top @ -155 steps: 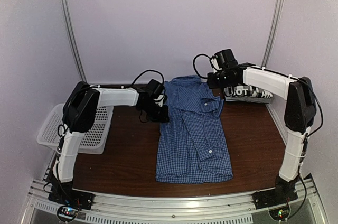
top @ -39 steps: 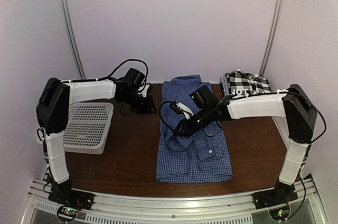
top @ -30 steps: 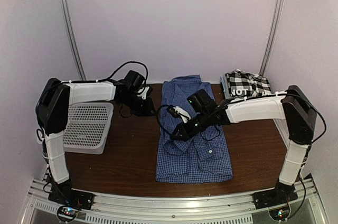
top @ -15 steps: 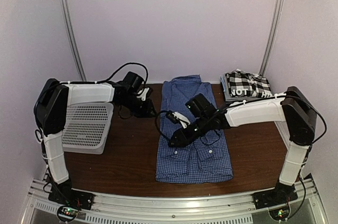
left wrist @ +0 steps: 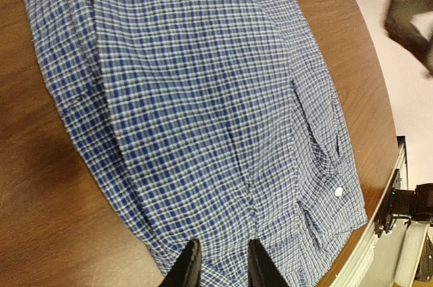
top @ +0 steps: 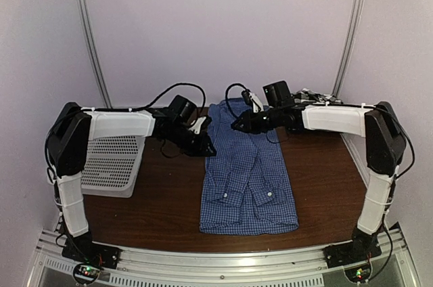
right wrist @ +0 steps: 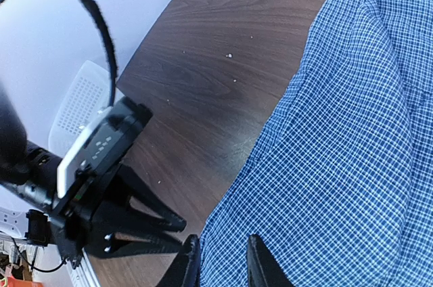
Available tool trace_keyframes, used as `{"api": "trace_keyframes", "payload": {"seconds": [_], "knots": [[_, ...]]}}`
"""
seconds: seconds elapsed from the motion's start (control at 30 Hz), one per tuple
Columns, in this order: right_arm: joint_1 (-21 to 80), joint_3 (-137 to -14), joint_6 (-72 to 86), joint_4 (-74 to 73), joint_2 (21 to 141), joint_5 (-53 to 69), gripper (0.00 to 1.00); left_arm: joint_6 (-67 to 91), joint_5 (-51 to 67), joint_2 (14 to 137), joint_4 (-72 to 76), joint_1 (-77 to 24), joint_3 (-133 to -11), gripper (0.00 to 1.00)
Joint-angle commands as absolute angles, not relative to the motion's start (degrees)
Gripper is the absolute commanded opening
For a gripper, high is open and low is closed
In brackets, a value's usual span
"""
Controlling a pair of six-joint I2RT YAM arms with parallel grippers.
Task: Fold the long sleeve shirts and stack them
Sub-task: Smooth out the rectangle-folded shirt at the center of the board.
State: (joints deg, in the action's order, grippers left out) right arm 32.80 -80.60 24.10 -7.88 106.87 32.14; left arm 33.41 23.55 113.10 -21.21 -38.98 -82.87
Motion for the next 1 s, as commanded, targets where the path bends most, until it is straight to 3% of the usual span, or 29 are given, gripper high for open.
{"api": "trace_keyframes", "payload": {"seconds": [0.0, 0.4, 0.97], "knots": [[32.7, -84.6, 28.9, -3.8, 114.3, 32.4, 0.24, 35.2, 26.2, 114.7, -16.5, -39.8, -82.5, 0.24], [25.5, -85.7, 35.4, 3.8, 126.8, 33.5, 0.18, 35.4, 24.6, 121.5, -14.9, -39.5, -82.6, 0.22], [23.8, -87.1, 32.0, -1.3, 128.8, 31.0, 0.18, 35.2, 21.3, 119.2, -16.0, -39.5, -73.6, 0.21]]}}
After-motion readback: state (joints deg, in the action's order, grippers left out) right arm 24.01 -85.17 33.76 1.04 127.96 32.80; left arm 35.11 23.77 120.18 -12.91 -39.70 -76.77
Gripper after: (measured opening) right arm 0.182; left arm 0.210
